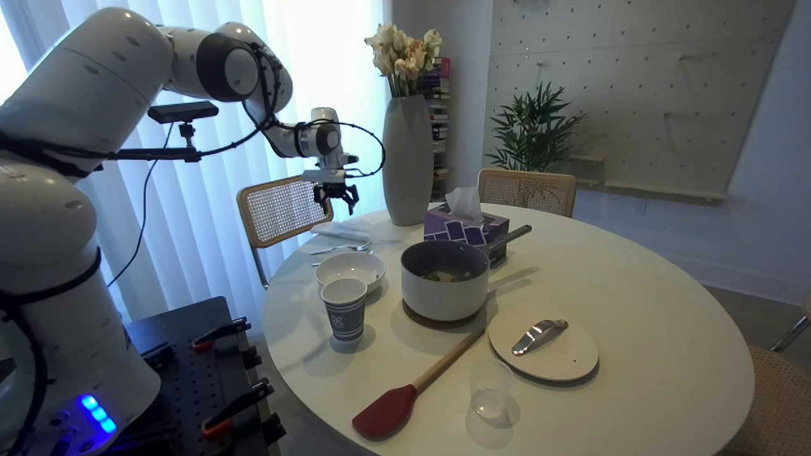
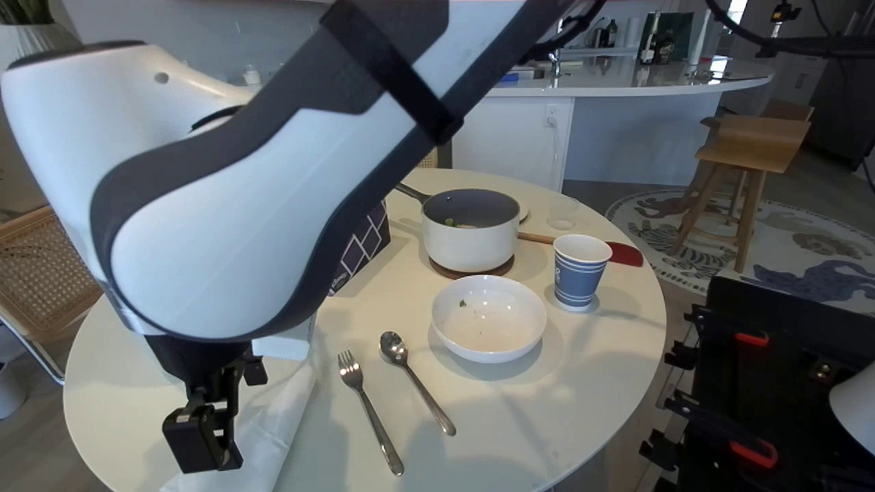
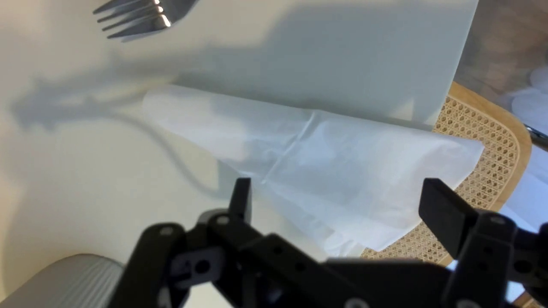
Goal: Move the tissue to the right side of the table
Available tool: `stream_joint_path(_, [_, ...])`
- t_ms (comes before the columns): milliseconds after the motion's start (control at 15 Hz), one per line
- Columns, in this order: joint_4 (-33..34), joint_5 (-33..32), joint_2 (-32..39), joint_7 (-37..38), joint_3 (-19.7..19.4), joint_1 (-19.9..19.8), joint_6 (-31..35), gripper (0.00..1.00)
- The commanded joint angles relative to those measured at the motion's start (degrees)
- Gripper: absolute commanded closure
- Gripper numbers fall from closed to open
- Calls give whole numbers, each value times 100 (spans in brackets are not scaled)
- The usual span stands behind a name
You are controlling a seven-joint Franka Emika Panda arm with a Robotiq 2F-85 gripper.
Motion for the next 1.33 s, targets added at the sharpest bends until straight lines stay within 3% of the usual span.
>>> stream_joint_path(0, [347, -91, 316, 111, -117, 140, -11, 0])
stream_joint_path(1267, [383, -67, 656, 155, -166, 202, -71, 0])
